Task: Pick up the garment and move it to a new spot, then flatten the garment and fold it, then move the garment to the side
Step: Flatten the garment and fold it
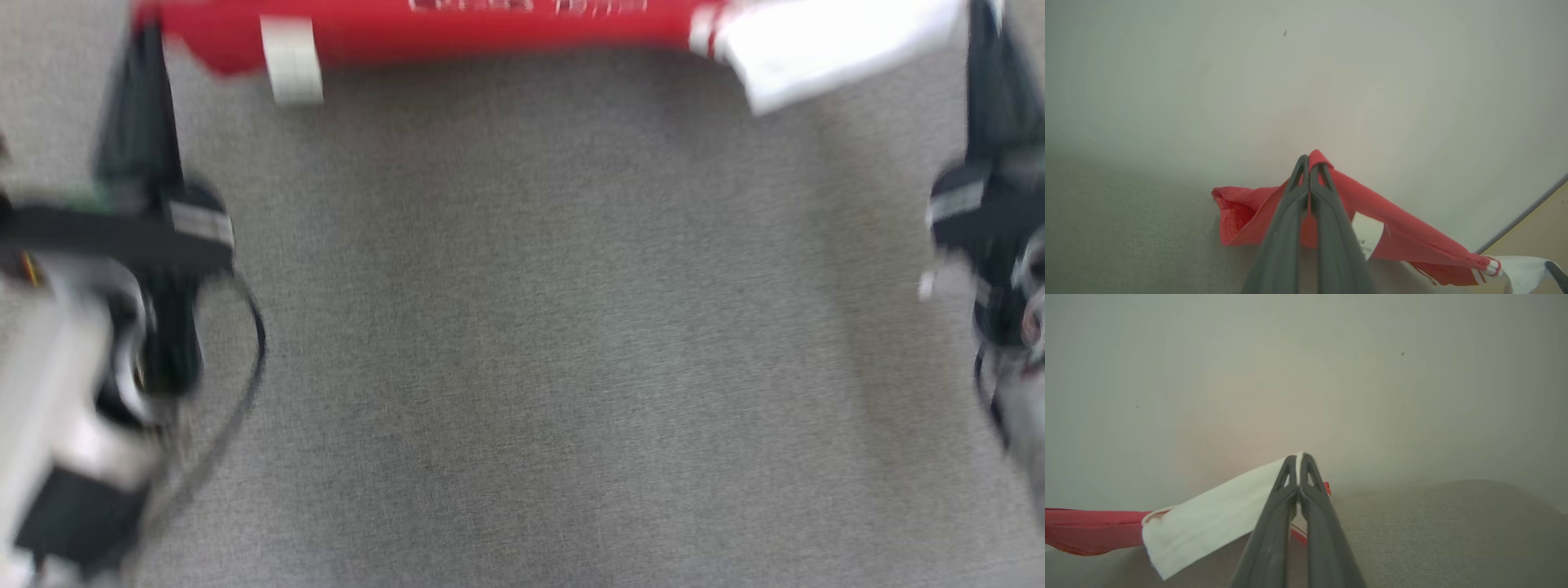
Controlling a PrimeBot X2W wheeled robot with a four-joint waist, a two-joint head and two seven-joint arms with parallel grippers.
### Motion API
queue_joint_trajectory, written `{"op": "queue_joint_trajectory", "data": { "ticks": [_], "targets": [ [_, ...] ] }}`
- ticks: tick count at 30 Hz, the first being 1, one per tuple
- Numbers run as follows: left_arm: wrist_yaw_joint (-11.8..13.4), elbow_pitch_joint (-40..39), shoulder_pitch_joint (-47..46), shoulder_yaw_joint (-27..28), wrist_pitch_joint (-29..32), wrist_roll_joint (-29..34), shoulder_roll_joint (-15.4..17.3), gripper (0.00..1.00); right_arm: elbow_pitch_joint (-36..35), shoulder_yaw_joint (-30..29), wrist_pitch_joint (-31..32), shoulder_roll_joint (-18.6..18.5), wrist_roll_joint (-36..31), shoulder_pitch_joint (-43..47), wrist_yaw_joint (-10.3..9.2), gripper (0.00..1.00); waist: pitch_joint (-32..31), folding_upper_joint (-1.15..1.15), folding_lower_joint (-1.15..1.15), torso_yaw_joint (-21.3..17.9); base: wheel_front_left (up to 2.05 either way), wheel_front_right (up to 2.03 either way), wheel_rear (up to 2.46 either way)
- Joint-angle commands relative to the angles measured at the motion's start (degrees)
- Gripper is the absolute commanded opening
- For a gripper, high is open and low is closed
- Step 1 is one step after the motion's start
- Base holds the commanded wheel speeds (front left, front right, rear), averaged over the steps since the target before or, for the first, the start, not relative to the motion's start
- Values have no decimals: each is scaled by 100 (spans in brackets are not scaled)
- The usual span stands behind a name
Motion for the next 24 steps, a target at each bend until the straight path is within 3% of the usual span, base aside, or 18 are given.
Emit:
{"op": "queue_joint_trajectory", "data": {
  "ticks": [1, 5, 9, 14, 24],
  "targets": [
    [65, -126, 273, 55, -45, -70, 30, 0, -125, -125, -9, 86, -11, 203, -14, 0, -240, 1, 2, -87, 0, 0, 0],
    [401, -837, 1549, 294, -79, 13, -34, 0, -724, -768, 223, 533, -206, 1499, -14, 0, -386, 1, 2, -170, 0, 0, 0],
    [527, -1110, 2601, 545, -93, 137, -257, 0, -1194, -1304, 526, 1010, -499, 2556, -14, 0, -539, 1, 2, -185, 0, 0, 0],
    [358, -1051, 3764, 746, -87, 295, -790, 0, -1624, -1841, 872, 1591, -927, 3873, -14, 0, -809, 1, 2, -101, 0, 0, 0],
    [1, -514, 4971, 1060, -88, 699, -1458, 0, -1858, -2312, 1087, 2051, -1498, 5325, -14, 0, -1272, 1, 2, 7, 0, 0, 0]
  ]
}}
